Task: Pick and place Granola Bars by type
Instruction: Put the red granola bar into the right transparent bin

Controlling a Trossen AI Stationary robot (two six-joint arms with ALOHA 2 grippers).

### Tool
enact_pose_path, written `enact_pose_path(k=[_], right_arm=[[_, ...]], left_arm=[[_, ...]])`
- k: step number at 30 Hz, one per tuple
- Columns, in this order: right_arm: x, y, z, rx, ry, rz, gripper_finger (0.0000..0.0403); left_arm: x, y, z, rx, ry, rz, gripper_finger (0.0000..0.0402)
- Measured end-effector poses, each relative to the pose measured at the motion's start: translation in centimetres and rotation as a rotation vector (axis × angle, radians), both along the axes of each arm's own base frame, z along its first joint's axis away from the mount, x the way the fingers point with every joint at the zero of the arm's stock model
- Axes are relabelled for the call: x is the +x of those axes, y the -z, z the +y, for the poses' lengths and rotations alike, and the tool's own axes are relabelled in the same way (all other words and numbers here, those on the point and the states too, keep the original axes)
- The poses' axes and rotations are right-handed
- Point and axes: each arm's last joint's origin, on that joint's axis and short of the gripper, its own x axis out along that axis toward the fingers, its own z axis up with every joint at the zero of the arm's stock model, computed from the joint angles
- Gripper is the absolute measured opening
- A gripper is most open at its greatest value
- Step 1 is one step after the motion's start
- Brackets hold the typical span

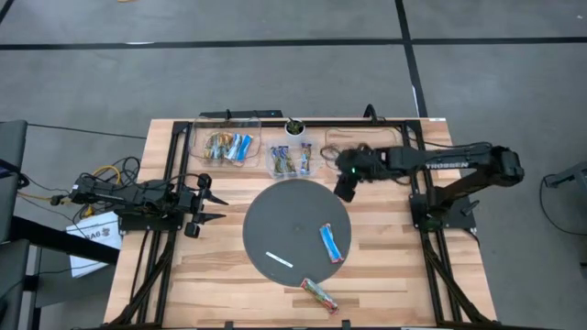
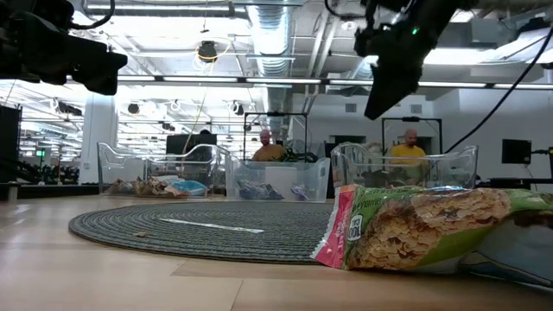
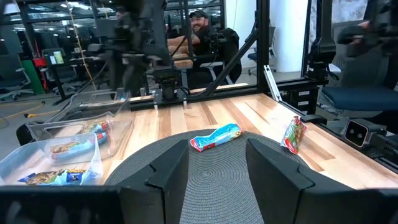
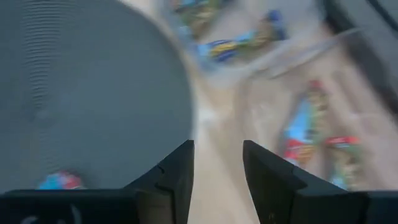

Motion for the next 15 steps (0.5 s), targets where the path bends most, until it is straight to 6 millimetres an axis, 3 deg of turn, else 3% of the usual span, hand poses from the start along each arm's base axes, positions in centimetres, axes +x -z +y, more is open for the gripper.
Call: enact_pose_path(k=[8, 15], right_arm=[[1.0, 1.3, 5.7, 0.13, -0.006, -0.012, 0.013], [1.9, 3.3, 8.2, 0.295, 0.085, 0.026, 0.013]], left_arm=[[0.0, 0.0, 0.0, 0.0, 0.0, 0.0, 0.0154], [0.0, 0.0, 0.0, 0.0, -0.001, 0.0, 0.0154]])
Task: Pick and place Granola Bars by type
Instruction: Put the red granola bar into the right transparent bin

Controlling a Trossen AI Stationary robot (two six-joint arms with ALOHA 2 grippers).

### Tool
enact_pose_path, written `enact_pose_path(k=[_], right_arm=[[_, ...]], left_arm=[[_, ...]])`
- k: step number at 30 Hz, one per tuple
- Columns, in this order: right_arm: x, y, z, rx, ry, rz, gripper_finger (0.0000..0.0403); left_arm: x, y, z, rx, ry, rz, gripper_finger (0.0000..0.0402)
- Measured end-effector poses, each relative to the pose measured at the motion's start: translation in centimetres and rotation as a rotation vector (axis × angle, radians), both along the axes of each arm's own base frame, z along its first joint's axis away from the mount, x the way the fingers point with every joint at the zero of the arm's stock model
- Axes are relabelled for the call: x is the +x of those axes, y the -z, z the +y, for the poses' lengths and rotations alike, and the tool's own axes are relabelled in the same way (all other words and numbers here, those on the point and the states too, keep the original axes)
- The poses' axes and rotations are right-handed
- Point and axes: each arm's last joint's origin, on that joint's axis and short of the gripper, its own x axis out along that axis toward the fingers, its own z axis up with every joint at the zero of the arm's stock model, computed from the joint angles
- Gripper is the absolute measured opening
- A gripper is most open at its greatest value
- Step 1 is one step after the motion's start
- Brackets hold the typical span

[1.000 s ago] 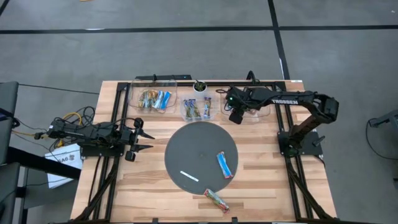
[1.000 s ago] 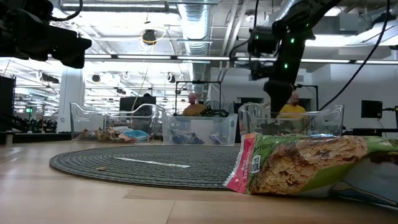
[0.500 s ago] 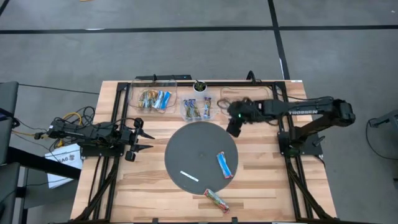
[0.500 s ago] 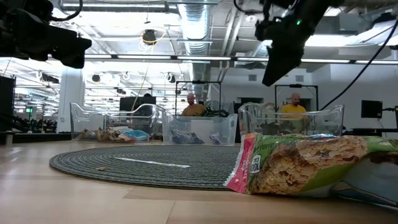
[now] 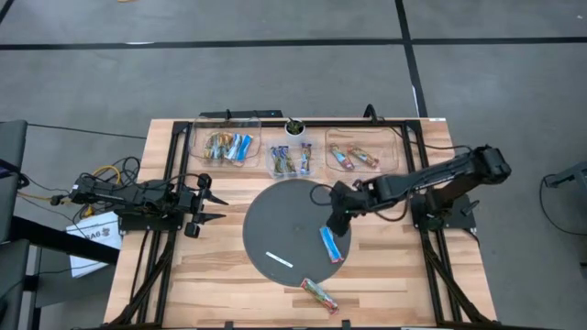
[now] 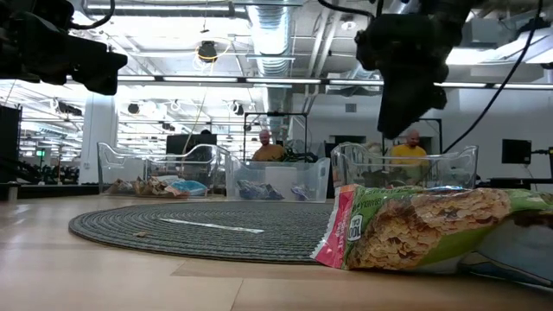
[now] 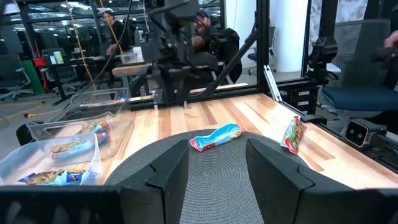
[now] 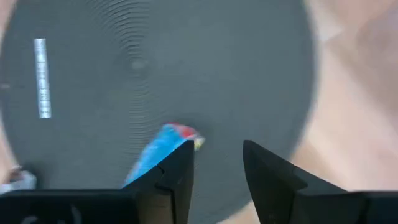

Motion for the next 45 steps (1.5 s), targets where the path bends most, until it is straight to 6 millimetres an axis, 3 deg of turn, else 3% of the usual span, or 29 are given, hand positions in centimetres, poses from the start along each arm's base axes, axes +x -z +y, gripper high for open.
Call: enact_pose_path(k=[9, 17, 26, 34, 40, 45], right_arm=[[1.9, 2.5, 2.7, 0.199, 0.02, 0.003, 0.0133], [2.3, 4.3, 3.6, 0.336, 0.105, 0.089, 0.0137], [3.5, 5.4, 3.9, 0.296, 0.116, 0.192, 0.0154], [4.4, 5.9, 4.7, 0.291, 0.101, 0.201, 0.02], [4.9, 7.5, 5.2, 0.299, 0.135, 0.224, 0.0227], [5.4, 8.5, 5.5, 0.314, 0.126, 0.224, 0.0225]], left_arm=[[0.0, 0.0, 0.0, 0.0, 0.0, 0.0, 0.0154], [0.0, 0.0, 0.0, 0.0, 0.0, 0.0, 0.0154], [0.0, 0.0, 0.0, 0.001, 0.0, 0.003, 0.0154], [0.1, 0.1, 0.0, 0.002, 0.001, 0.013, 0.0154], [0.1, 0.1, 0.0, 0.002, 0.002, 0.013, 0.0154], [0.1, 0.1, 0.0, 0.002, 0.002, 0.014, 0.0154]])
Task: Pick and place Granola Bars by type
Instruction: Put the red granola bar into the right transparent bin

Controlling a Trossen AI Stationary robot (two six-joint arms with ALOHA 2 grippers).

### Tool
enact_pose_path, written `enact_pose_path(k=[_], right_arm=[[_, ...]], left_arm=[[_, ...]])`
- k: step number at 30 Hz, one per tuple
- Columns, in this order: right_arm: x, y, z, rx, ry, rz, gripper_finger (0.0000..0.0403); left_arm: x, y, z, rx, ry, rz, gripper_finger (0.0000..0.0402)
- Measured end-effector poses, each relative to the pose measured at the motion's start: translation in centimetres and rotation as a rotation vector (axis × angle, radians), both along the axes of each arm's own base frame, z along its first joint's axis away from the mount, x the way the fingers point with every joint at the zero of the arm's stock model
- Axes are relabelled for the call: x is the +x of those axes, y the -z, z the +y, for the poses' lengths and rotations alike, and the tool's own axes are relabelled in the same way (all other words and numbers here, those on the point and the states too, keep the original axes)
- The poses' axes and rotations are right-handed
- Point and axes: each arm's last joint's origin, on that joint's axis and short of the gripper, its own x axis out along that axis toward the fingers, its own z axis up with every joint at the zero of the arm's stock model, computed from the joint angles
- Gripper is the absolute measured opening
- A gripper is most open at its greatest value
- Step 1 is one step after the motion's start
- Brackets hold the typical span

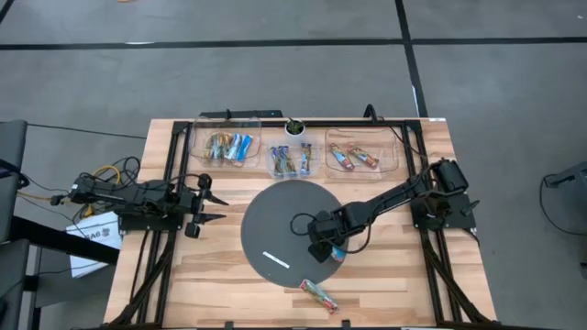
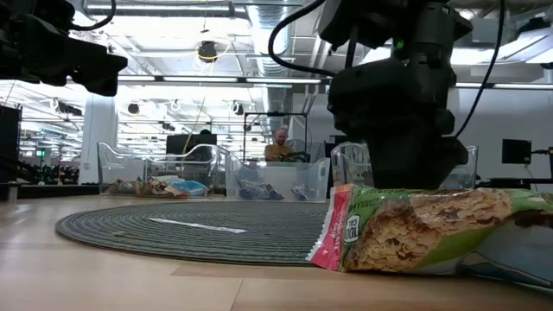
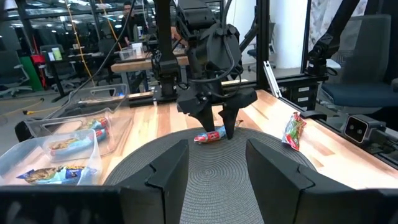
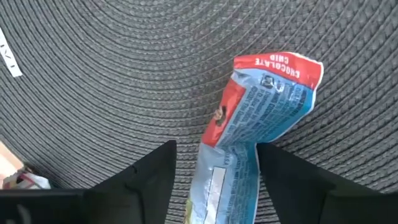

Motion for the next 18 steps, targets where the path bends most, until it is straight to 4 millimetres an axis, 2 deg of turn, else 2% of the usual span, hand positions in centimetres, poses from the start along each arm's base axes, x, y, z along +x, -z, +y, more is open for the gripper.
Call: enact_pose_path(k=[5, 13, 18], right_arm=[[-0.06, 0.05, -0.15, 0.0, 0.004, 0.008, 0.019], [-0.12, 0.19, -0.17, -0.004, -0.004, 0.013, 0.0075], [-0.05, 0.15, -0.14, -0.001, -0.005, 0.005, 0.0029]], left_arm=[[0.0, 0.0, 0.0, 0.0, 0.001, 0.0, 0.0154], [0.0, 0.0, -0.01, 0.0, 0.001, 0.0, 0.0154], [0.0, 0.0, -0.01, 0.0, 0.001, 0.0, 0.0154]])
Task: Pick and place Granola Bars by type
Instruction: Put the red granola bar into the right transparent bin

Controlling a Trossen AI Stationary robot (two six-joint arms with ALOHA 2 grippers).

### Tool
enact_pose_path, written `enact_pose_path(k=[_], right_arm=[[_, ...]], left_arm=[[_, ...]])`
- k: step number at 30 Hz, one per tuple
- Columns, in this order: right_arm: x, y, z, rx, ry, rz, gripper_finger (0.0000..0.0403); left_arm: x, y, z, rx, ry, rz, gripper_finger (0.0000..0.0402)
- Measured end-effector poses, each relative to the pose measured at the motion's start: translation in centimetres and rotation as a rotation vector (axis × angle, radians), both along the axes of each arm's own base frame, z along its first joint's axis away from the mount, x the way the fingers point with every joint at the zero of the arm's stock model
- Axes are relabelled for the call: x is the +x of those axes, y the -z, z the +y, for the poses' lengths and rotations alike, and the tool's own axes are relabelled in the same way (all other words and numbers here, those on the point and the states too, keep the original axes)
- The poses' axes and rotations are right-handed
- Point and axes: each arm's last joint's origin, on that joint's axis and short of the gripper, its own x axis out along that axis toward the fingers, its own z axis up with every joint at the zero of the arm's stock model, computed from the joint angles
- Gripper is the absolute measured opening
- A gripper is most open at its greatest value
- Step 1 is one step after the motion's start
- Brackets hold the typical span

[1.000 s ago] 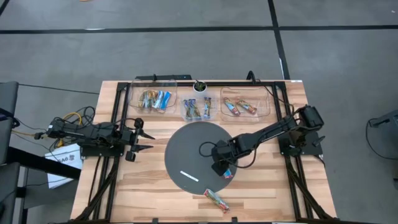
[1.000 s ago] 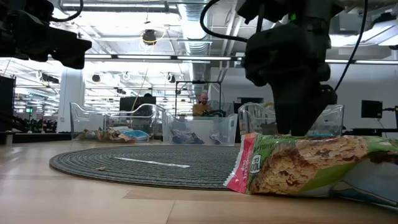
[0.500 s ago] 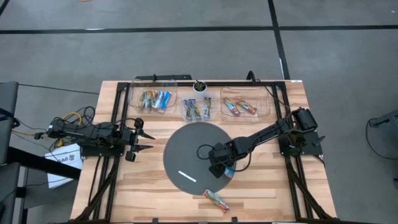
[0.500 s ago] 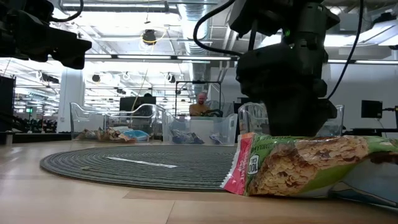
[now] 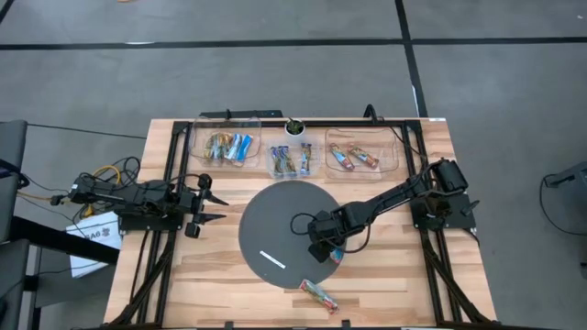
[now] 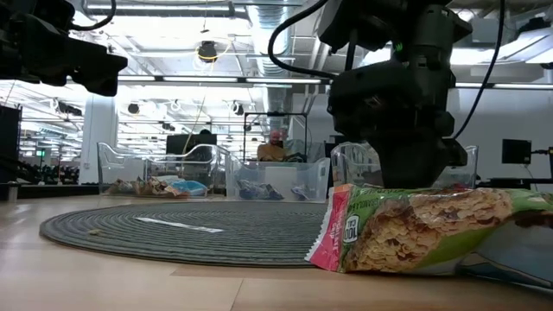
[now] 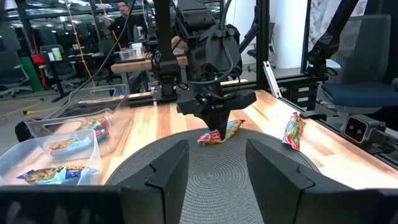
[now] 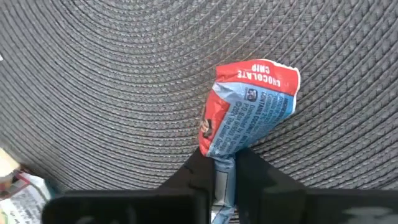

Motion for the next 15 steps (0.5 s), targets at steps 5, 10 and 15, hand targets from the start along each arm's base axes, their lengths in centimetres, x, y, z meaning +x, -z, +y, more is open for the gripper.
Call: enact_pose_path(k=[5, 10, 15], right_arm=[[0.0, -0.5, -0.1, 0.003, -0.003, -0.033, 0.0021], [0.1, -2.8, -0.6, -0.012, 0.02, -0.136, 0.0031], [-0.1, -5.6, -2.1, -0.091, 0.016, -0.248, 0.0023]], left_arm=[[0.0, 0.0, 0.0, 0.0, 0.0, 0.0, 0.0154], [0.0, 0.0, 0.0, 0.0, 0.0, 0.0, 0.0154], [0.0, 0.0, 0.0, 0.0, 0.0, 0.0, 0.0154]])
